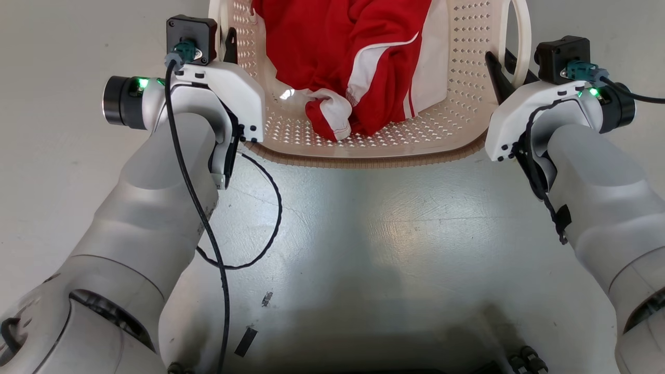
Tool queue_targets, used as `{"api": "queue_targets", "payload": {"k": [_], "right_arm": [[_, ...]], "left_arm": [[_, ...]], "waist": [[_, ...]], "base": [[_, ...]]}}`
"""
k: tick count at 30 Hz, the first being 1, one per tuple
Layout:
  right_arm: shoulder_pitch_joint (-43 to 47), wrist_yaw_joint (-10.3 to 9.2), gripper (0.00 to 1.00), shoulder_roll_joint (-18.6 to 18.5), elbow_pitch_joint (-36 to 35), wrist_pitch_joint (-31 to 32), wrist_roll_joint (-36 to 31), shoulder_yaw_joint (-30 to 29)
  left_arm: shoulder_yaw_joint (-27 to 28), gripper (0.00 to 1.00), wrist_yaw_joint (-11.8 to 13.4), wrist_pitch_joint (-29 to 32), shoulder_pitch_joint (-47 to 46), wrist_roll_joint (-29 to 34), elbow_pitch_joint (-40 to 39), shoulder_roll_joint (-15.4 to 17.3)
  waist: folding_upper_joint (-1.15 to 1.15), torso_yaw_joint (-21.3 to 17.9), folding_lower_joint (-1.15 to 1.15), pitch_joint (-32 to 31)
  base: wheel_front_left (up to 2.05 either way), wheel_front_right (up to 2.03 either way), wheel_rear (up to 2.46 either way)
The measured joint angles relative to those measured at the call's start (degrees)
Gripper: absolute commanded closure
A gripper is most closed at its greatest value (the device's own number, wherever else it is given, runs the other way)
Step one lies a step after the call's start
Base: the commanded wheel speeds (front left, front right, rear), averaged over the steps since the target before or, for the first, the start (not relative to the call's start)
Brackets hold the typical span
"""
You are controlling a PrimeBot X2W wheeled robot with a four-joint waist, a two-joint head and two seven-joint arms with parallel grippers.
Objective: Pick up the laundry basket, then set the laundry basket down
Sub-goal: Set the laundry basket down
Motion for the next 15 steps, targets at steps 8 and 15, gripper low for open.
{"api": "queue_targets", "payload": {"k": [8,15], "right_arm": [[0.01,0.01,1.0,0.04,-0.02,0.0,-1.33,-1.51],[0.06,0.01,1.0,0.14,0.02,0.0,-2.44,-2.27]], "left_arm": [[2.68,1.0,-0.53,0.0,0.09,2.41,0.44,-0.56],[4.43,1.0,-1.15,0.0,0.1,3.77,1.25,-1.03]], "waist": [[0.0,0.07,0.0,0.29],[0.0,-0.04,0.0,0.44]], "base": [[0.0,0.0,0.0],[0.0,0.0,0.0]]}}
